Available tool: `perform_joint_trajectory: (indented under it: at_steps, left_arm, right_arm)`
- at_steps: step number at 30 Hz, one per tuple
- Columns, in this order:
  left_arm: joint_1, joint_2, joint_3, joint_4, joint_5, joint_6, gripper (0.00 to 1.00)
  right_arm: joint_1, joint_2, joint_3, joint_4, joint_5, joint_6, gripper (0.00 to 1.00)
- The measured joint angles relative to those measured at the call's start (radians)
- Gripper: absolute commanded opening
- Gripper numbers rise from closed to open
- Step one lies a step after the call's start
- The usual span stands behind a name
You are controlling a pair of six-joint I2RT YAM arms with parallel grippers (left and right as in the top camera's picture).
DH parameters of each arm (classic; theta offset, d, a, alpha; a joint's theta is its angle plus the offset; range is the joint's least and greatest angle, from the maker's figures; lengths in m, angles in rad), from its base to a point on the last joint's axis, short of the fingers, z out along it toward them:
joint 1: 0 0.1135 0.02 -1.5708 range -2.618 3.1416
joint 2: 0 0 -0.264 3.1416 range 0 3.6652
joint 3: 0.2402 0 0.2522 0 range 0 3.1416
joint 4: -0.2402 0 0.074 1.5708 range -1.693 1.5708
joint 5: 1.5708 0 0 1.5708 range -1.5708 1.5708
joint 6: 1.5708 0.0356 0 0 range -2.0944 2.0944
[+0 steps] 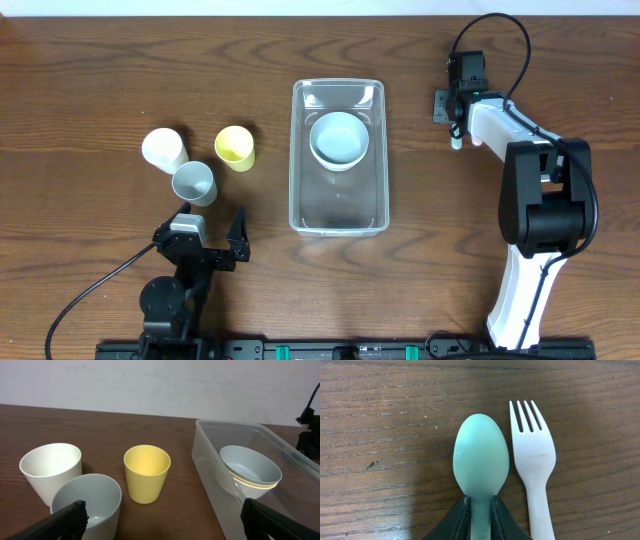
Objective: Pack container
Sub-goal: 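Lower the right gripper and close on the mint-green spoon handle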
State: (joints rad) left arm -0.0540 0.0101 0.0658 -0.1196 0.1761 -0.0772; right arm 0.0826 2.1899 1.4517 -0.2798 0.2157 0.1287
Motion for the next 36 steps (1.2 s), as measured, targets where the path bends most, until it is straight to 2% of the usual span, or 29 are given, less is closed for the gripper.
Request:
perform_joint_trajectory:
  at_steps: [7,11,16,18,22,36]
  left_arm:
    - [0.0,0.0,0.0,0.0,0.0,0.0,0.98]
    - [0.0,0.0,0.0,0.0,0.0,0.0,0.98]
    - [0.0,0.0,0.0,0.0,0.0,0.0,0.98]
    - [0.0,0.0,0.0,0.0,0.0,0.0,0.98]
    - [0.0,0.0,0.0,0.0,0.0,0.0,0.98]
    - [0.0,0.0,0.0,0.0,0.0,0.0,0.98]
  right_arm:
    - [0.0,-0.005,0.007,-0.013,-0.001,0.002,0.02]
    - [0.0,-0.005,0.01,-0.032,0.001,0.005,0.01]
    - [0.0,-0.009,0.016,-0.079,0.002,0.025,0.27]
    - [0.0,-0.009,0.019,-0.106,0.002,0.036,0.33]
    - [-0.002,-0.013,0.021,-0.142,0.005,0.055,0.35]
    - [-0.001,-0.032,0.031,-0.284,-0.029,0.123,0.32]
